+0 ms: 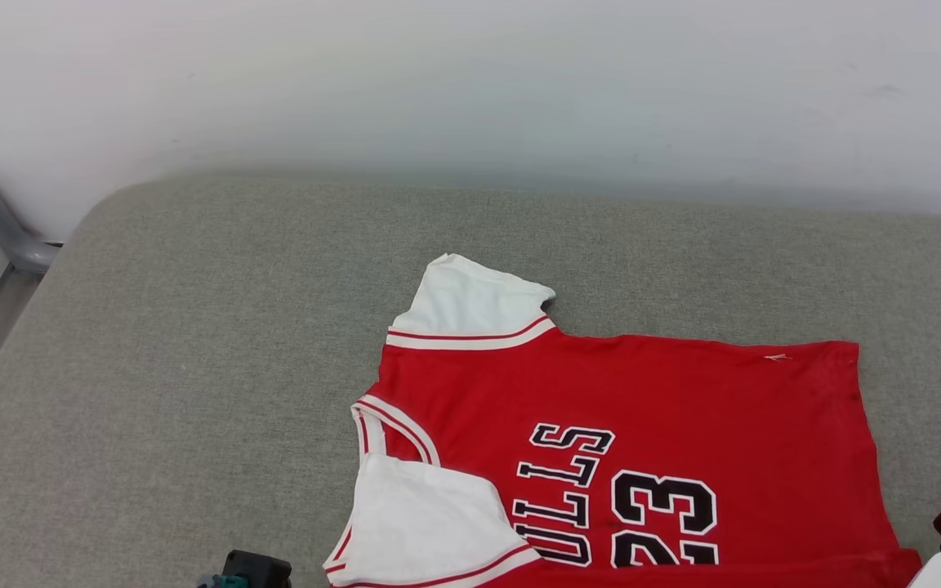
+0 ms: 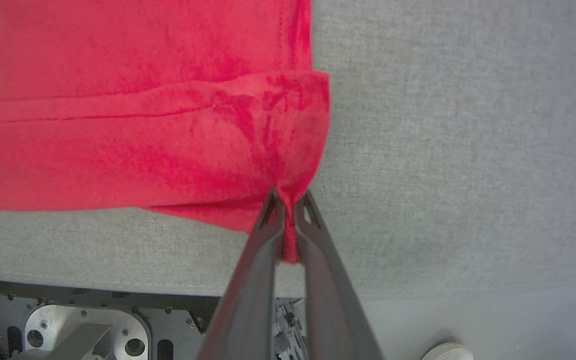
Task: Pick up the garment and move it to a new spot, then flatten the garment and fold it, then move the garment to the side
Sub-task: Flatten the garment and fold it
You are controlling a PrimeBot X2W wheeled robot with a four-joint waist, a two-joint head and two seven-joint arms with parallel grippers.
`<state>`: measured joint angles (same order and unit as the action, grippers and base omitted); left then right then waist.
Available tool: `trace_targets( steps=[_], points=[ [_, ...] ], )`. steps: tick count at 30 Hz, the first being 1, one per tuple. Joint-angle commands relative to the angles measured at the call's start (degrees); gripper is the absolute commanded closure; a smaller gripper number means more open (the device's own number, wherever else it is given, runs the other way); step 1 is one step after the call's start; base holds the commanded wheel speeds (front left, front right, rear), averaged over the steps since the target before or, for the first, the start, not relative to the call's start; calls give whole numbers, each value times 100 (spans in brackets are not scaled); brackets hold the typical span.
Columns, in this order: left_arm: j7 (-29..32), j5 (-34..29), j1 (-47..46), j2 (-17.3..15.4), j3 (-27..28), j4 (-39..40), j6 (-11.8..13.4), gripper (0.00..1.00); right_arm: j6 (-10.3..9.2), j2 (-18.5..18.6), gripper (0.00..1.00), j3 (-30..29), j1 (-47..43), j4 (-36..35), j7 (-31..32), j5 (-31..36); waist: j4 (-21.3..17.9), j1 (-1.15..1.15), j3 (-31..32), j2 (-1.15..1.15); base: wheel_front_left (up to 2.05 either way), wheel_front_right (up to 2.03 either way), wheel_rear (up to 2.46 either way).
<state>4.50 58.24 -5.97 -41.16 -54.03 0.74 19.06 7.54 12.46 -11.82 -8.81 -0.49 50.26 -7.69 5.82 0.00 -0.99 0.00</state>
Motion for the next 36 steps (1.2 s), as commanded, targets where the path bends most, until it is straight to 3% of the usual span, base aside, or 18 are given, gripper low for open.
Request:
trace_targets(
  steps=[1, 6, 7, 8, 10, 14, 20, 23, 31, 36],
  points=[
    [20, 2, 60, 14, -23, -35, -13, 100, -11, -29, 100, -20, -99, -26, 15, -8, -9, 0, 11, 0, 0, 0, 0],
    [75, -11, -17, 83, -82, -176, -90, 100, -11, -90, 100, -24, -96, 104, -144, -34, -27, 0, 23, 0, 0, 0, 0],
    [70, -23, -39, 93, -84, -201, -98, 100, -11, -93, 80, -32, -56, 109, -218, -18, -31, 0, 23, 0, 0, 0, 0],
    [20, -57, -71, 104, -70, -225, -99, 99, -11, -91, 0, -37, -15, 127, -282, -1, -35, 0, 24, 0, 0, 0, 0],
    [-68, -99, -118, 121, -39, -267, -91, 0, -11, -64, 0, 12, 68, 116, -456, -43, -44, 0, 28, 0, 0, 0, 0],
    [-384, -183, -193, 157, 108, -286, -57, 0, -10, 15, 0, 66, 266, -28, -1028, -134, -61, 0, 58, 0, 0, 0, 0],
    [-1558, -517, -403, 289, 598, -220, -17, 0, -10, 60, 0, 213, 590, -263, -2272, -242, -86, 0, 115, 0, 0, 0, 0],
    [-1858, -738, -489, 350, 830, -153, -23, 0, -8, -14, 0, 275, 695, -335, -2915, -232, -93, 0, 105, 0, 0, 0, 0],
    [-1971, -1650, -169, 893, 1843, 147, -235, 0, -8, -277, 0, 439, 774, -371, -4297, -255, -111, 0, 15, 0, 0, 0, 0],
    [-1971, -2187, 87, 1280, 2434, 189, -553, 0, -8, -414, 0, 496, 810, -288, -4646, -204, -183, 0, -91, 0, 0, 0, 0]
  ],
)
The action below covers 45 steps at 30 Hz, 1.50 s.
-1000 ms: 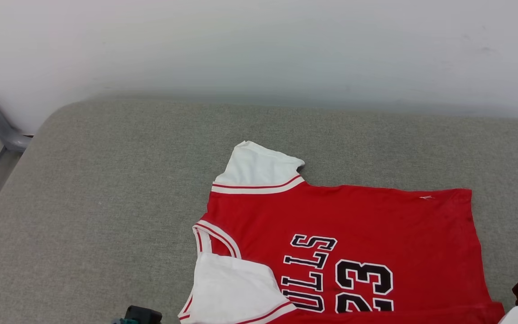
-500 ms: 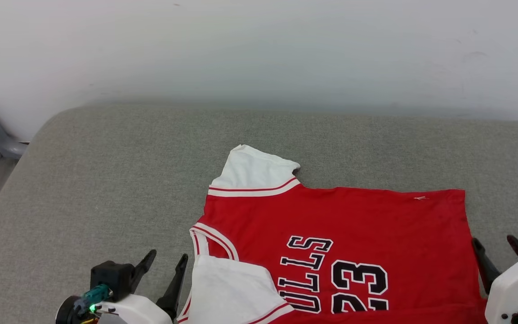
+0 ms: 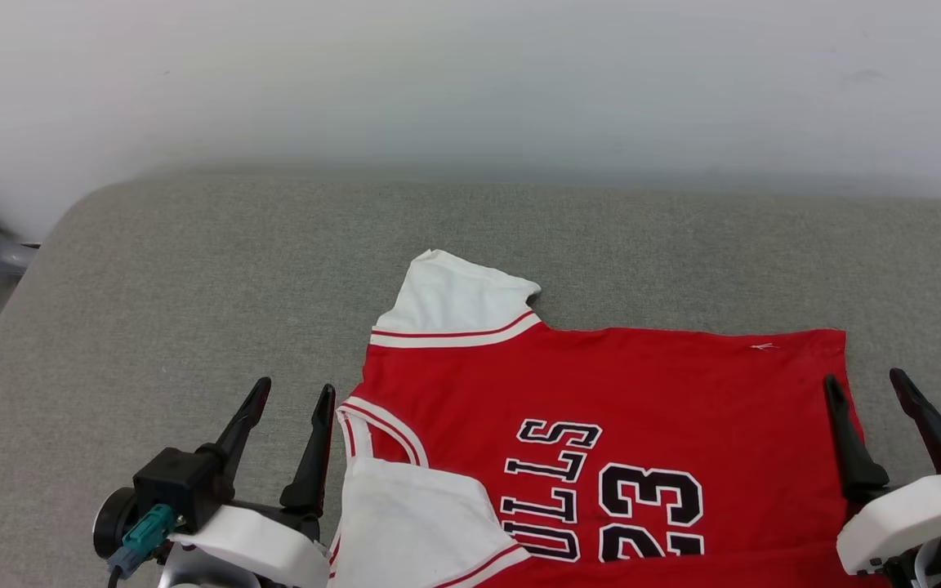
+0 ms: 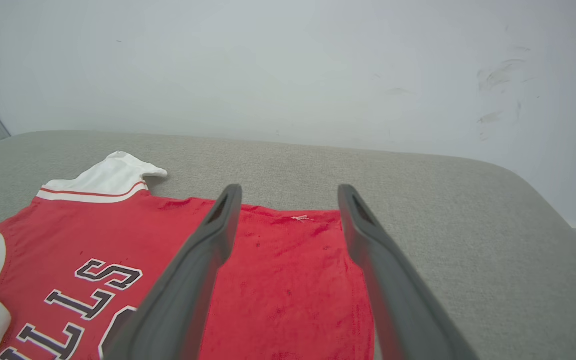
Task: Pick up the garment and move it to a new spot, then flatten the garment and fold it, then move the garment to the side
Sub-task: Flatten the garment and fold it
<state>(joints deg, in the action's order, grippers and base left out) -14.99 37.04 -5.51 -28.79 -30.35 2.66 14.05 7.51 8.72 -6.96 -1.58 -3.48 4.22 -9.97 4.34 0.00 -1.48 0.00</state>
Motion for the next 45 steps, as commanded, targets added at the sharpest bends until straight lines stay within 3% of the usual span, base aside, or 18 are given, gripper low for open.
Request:
trace_targets(
  steps=[1, 5, 11, 16, 22, 26, 33, 45],
  points=[
    [-19, -143, 54, 88, 139, -18, -139, 0, -5, -47, 0, 34, 104, 27, -83, 29, -61, 0, -77, 0, 0, 0, 0],
    [-18, -363, -161, 130, 305, -154, -483, 0, -5, -82, 0, 133, 214, 23, -170, 57, -202, 0, -283, 0, 0, 0, 0],
    [317, -276, -957, -107, 355, -400, -975, 0, -5, -86, 0, 244, 444, -118, -255, 90, -517, 0, -771, 0, 0, 0, 0],
    [1268, -167, -1956, -402, 266, -643, -1401, 0, -5, -141, 0, 328, 658, -236, -290, 144, -819, 0, -1238, 0, 0, 0, 0],
    [2976, 338, -3062, -724, 34, -1284, -1935, 0, -5, -268, 0, 463, 883, -224, -381, 179, -1193, 0, -1668, 0, 0, 0, 0],
    [3990, 679, -3653, -911, -97, -1689, -2057, 0, -5, -325, 0, 551, 998, -140, -474, 187, -1402, 0, -1881, 0, 0, 0, 0],
    [5107, 829, -4511, -1125, -310, -2289, -2114, 0, -5, -397, 0, 741, 1173, -28, -636, 161, -1647, 0, -2229, 0, 0, 0, 0],
    [5623, 757, -5314, -1130, -369, -3080, -2115, 0, -5, -438, 0, 999, 1465, 121, -713, 214, -1862, 0, -2696, 0, 0, 0, 0]
  ],
)
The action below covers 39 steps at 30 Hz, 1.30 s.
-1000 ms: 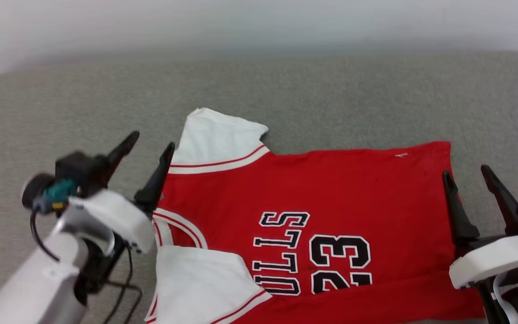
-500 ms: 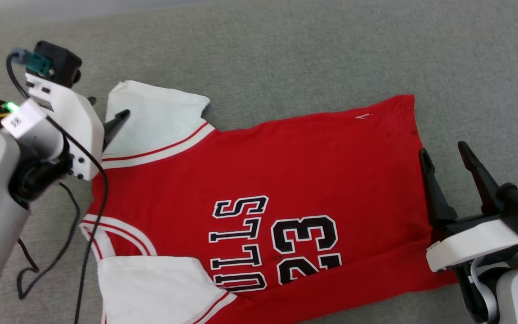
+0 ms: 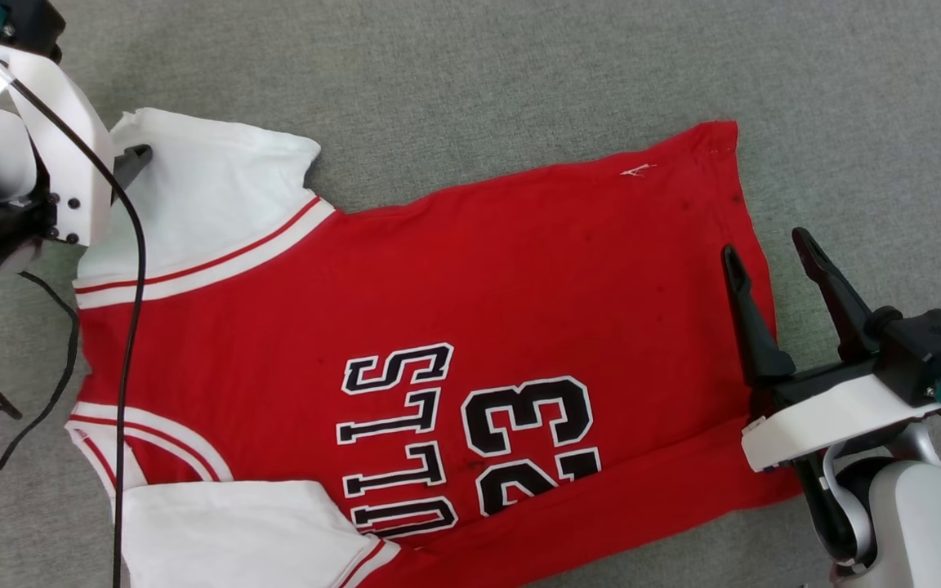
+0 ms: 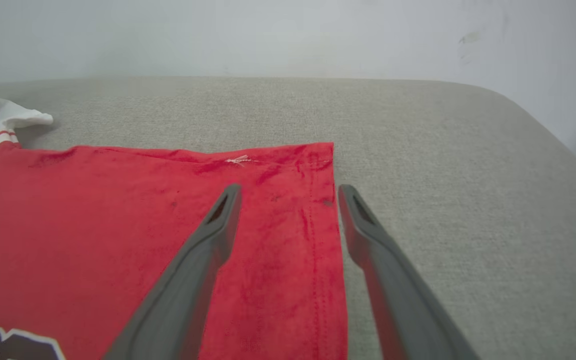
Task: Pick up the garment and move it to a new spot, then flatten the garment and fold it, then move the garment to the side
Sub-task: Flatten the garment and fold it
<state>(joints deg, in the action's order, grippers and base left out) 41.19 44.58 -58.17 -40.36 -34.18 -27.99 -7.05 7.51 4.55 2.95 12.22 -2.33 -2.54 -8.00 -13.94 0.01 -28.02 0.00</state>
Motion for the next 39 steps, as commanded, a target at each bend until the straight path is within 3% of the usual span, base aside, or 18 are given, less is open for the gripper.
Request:
trace_targets(
  steps=[1, 5, 6, 7, 16, 25, 31, 39],
  points=[
    [27, 24, -85, 38, 18, -76, -7, 0, -5, -24, 0, 13, 102, 14, -46, 23, -47, -1, -71, 0, 0, 0, 0],
    [108, 117, -84, 93, -64, -278, -24, 0, -5, -42, 0, 50, 126, 67, -58, 53, -84, -1, -138, 0, 0, 0, 0],
    [139, 194, -49, 126, -75, -310, -32, 27, -5, -48, 0, 58, 127, 75, -71, 53, -89, -1, -147, 0, 0, 0, 0],
    [172, 263, -15, 163, -84, -332, -39, 100, -5, -53, 0, 56, 124, 86, -83, 57, -89, -1, -153, 0, 0, 0, 0],
    [-235, 537, 74, 179, -62, -281, -40, 100, -5, 9, 0, -30, 76, 148, 15, 144, 52, -1, 123, 0, 0, 0, 0],
    [-635, 647, 487, 110, -91, 258, -42, 100, -5, 524, 0, -134, -53, 36, 624, 106, 467, -1, 720, 0, 0, 0, 0],
    [-825, 676, 989, -28, -75, 1159, 127, 100, -5, 1009, 0, -120, -64, -91, 1559, -44, 797, -1, 1018, 0, 0, 0, 0],
    [-1093, 618, 1778, -309, 8, 2793, 626, 100, -6, 1769, 0, 35, 425, -136, 3362, -655, 1132, -1, 1085, 0, 0, 0, 0]
  ],
)
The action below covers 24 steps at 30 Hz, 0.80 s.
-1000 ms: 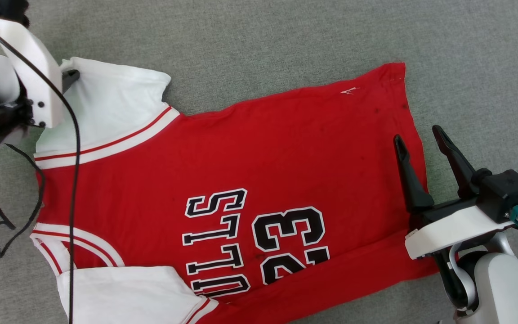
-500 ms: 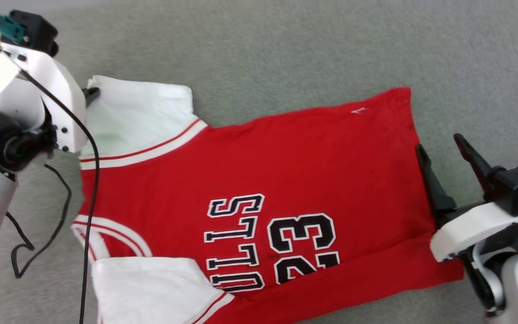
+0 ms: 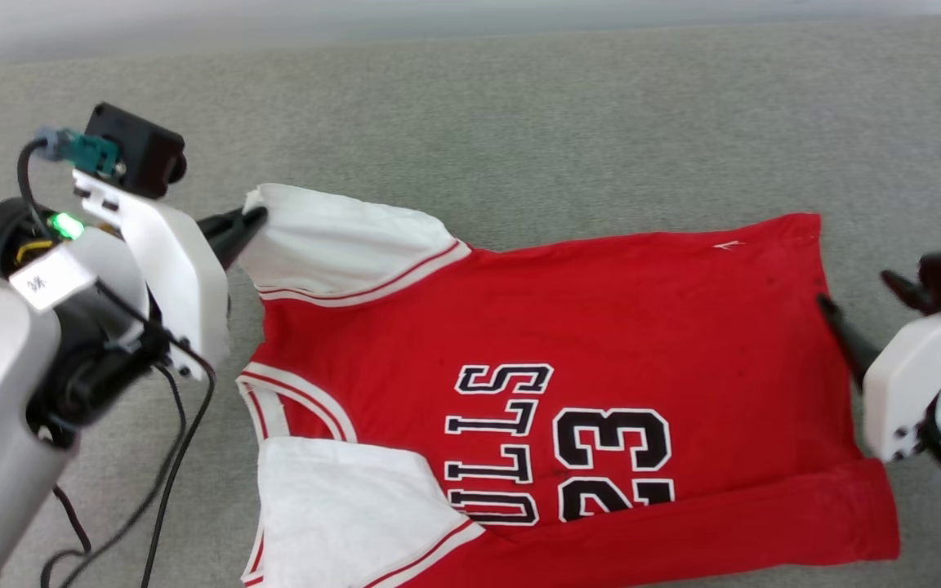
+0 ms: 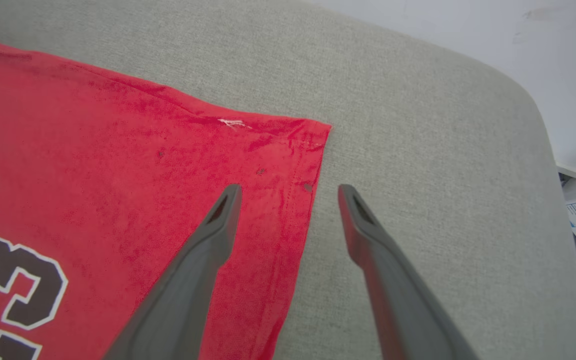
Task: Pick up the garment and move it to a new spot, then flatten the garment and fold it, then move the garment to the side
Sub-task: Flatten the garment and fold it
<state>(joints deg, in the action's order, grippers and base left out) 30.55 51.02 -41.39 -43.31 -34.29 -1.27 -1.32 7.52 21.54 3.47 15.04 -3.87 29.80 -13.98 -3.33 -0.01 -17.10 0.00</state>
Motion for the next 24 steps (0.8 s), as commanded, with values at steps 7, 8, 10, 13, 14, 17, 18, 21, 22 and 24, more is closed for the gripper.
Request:
trace_targets(
  steps=[7, 8, 10, 13, 14, 17, 18, 21, 22, 24],
  points=[
    [-82, -93, 529, -248, 76, 1193, 410, 100, -6, 481, 0, -42, 1007, 441, 1603, -384, 327, 1, -290, 0, 0, 0, 0],
    [-82, -115, 546, -256, 76, 1292, 450, 100, -6, 511, 0, -26, 1135, 536, 1750, -382, 362, 1, -337, 0, 0, 0, 0],
    [-74, -157, 552, -273, 62, 1468, 487, 100, -6, 525, 0, 9, 1363, 746, 1987, -399, 437, 1, -442, 0, 0, 0, 0],
    [-49, -217, 473, -258, 28, 1654, 491, 100, -6, 588, 0, 72, 1693, 1051, 2232, -387, 552, 1, -597, 0, 0, 0, 0],
    [-35, -247, 426, -245, 13, 1704, 484, 100, -6, 618, 0, 91, 1785, 1155, 2279, -376, 592, 1, -650, 0, 0, 0, 0],
    [-21, -304, 331, -200, -27, 1819, 477, 100, -6, 652, 0, 168, 2024, 1475, 2308, -333, 700, 1, -773, 0, 0, 0, 0],
    [-15, -325, 306, -190, -41, 1847, 467, 100, -6, 669, 0, 196, 2088, 1586, 2279, -308, 733, 1, -805, 0, 0, 0, 0],
    [-7, -376, 227, -148, -88, 1924, 451, 100, -6, 711, 0, 304, 2235, 1895, 2233, -281, 823, 1, -884, 0, 0, 0, 0],
    [-3, -395, 208, -134, -97, 1941, 452, 100, -6, 695, 0, 336, 2270, 1997, 2228, -302, 846, 1, -902, 0, 0, 0, 0],
    [3, -400, 182, -104, -121, 1954, 439, 100, -6, 689, 0, 447, 2273, 2180, 2216, -319, 884, 1, -936, 0, 0, 0, 0]
  ],
)
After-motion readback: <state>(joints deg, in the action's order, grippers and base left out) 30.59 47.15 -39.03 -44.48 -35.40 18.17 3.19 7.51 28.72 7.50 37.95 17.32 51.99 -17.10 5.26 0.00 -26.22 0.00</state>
